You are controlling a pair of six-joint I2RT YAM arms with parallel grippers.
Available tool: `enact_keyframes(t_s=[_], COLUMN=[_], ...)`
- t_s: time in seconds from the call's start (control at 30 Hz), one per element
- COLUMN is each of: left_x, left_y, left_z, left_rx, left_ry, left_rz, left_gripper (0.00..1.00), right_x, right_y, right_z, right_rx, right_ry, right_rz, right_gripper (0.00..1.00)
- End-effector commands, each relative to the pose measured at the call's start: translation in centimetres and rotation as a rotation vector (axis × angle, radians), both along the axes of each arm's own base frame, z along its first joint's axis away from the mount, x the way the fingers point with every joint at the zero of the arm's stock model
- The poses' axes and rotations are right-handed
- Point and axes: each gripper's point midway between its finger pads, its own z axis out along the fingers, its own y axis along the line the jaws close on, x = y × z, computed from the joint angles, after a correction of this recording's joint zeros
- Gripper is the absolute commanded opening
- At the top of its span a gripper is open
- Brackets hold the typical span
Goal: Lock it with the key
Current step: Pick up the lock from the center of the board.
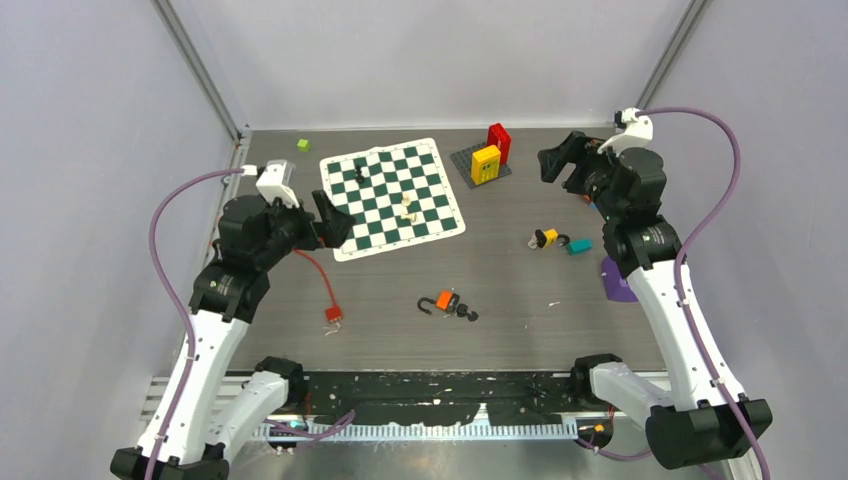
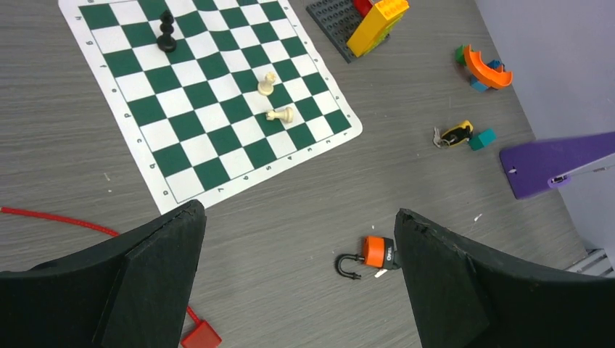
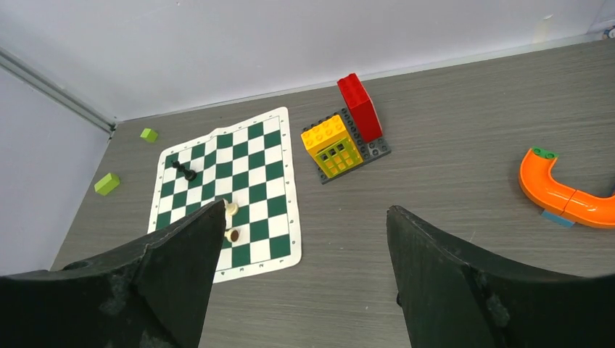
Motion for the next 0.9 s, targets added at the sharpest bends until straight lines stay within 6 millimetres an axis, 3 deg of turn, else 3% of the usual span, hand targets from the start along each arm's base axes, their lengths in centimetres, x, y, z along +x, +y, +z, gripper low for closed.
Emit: enact_keyframes(t_s=[0.0, 0.27, 0.47, 0.57, 0.63, 0.73, 0.8, 0.87], left_x=[0.7, 0.4, 0.1, 0.0, -0.4, -1.0, -1.5, -1.6], left_y=[1.2, 1.6, 1.8, 2.4, 2.6, 2.0, 1.2, 0.7], left_z=[2.1, 0.7, -0.9, -3.5, -6.3, -9.7, -11.4, -11.8], left_rx=[-0.019, -0.008, -0.027, -0.029, -0.015, -0.029, -0.059, -0.088], left_ry=[-0.09, -0.049, -0.067, -0.002, 0.091, 0.201, 0.241, 0.241], left_rz=[0.081, 0.1, 0.116, 0.166, 0.19, 0.17, 0.149, 0.132], left_gripper=[1.0, 1.0, 1.0, 1.0, 0.99, 0.97, 0.98, 0.99], right_x=[-0.1, -0.3, -0.7, -0.9, -1.2, -2.5, -3.4, -4.5], right_y=[0.2, 2.3, 3.7, 4.2, 4.5, 6.9, 8.1, 9.4], right_z=[2.1, -0.5, -5.0, -7.7, -9.5, -12.7, -15.1, -17.3], right_rx=[0.005, 0.042, 0.081, 0.051, -0.009, -0.106, -0.158, -0.19], right_ry=[-0.057, 0.015, 0.185, 0.287, 0.326, 0.402, 0.453, 0.498], right_rz=[0.021, 0.127, 0.17, 0.17, 0.148, 0.195, 0.221, 0.271], right_gripper=[0.89, 0.89, 0.8, 0.74, 0.73, 0.73, 0.77, 0.84])
